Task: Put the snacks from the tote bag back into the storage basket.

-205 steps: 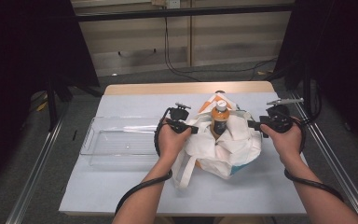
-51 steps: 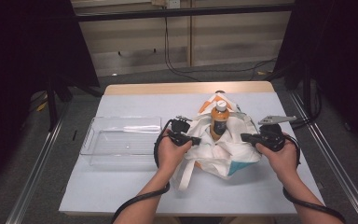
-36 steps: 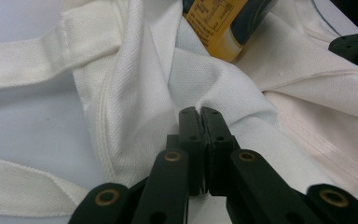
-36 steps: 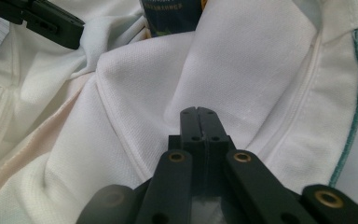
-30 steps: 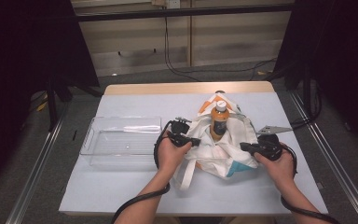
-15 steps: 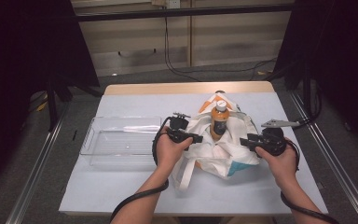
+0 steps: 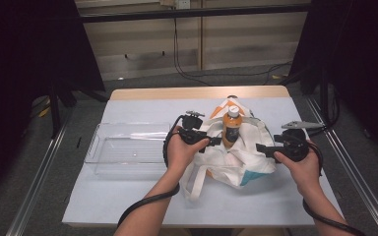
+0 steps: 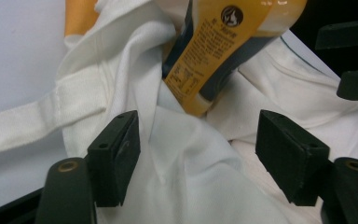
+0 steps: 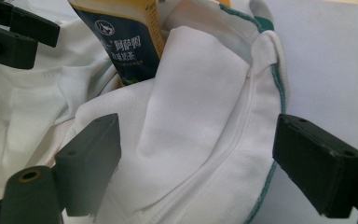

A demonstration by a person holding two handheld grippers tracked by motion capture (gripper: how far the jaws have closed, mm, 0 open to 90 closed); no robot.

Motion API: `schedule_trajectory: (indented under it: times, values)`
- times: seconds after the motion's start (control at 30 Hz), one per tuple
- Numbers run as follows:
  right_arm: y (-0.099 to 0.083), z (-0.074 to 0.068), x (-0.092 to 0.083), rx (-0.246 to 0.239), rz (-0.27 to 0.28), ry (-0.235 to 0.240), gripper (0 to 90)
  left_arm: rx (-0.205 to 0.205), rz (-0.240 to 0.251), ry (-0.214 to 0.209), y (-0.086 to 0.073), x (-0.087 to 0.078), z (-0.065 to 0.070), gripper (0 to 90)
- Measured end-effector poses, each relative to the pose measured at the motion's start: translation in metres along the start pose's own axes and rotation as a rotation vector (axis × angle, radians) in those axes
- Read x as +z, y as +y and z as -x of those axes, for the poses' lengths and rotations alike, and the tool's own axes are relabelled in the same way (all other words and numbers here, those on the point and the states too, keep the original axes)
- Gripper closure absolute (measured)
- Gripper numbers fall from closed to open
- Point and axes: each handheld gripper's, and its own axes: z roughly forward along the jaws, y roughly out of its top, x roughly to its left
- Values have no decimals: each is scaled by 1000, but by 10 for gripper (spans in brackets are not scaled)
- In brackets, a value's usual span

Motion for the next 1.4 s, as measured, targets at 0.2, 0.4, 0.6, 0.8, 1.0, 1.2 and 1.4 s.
schedule_trajectory:
  times: [0.2,0.4,0.6,0.8,1.0,1.2,1.4]
  values:
    - [-2,0,-4,-11,-14,-5,98,29,19,-1,9,1,7,236]
    - [-2,1,-6,19,2,6,63,53,40,-6,18,3,12,205]
    - [0,3,-6,36,11,17,34,79,39,3,25,7,13,189]
    - [-2,3,-2,23,-9,24,28,77,52,-3,27,12,16,181]
    - [-3,3,-3,26,-11,26,24,87,49,0,31,16,17,170]
    - [-3,3,-2,23,-22,28,24,95,55,1,36,18,19,170]
    - [-3,3,-3,25,-16,39,24,101,62,7,41,21,22,171]
